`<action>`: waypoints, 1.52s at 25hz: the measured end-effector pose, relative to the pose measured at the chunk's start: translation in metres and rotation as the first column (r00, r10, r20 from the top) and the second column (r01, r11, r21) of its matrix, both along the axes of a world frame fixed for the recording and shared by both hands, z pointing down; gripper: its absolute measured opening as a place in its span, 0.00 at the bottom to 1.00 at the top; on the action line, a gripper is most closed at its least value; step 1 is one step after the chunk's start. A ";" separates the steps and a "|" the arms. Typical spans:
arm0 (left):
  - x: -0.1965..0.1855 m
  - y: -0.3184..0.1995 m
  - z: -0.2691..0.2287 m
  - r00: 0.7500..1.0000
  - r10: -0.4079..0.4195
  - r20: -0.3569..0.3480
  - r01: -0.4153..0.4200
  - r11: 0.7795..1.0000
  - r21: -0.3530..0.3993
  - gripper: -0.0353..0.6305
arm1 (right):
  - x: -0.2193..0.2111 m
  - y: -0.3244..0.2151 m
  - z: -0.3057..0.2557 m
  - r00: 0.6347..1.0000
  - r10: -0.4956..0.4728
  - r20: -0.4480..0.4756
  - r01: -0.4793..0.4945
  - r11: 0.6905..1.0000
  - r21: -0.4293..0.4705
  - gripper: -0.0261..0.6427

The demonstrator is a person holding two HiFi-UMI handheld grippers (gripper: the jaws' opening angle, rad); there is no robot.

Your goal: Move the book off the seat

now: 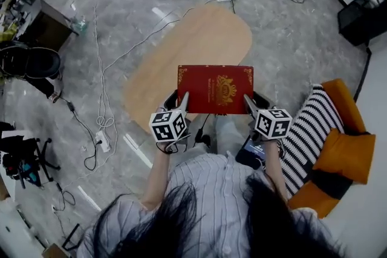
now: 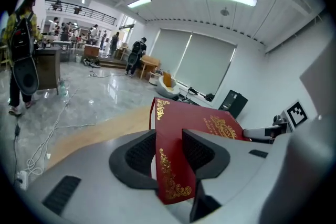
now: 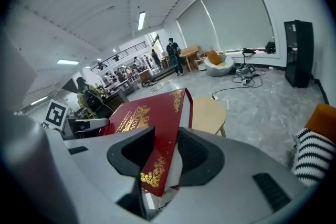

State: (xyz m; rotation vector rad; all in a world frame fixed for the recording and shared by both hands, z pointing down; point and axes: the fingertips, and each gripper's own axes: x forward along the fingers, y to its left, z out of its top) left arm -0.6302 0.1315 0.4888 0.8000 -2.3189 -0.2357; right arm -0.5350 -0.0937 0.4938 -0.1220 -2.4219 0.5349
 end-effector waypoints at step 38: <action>-0.065 0.080 0.128 0.810 -0.523 -0.266 0.497 0.853 -0.163 0.30 | -0.201 0.065 0.128 0.726 -0.650 -0.224 0.647 0.756 -0.094 0.25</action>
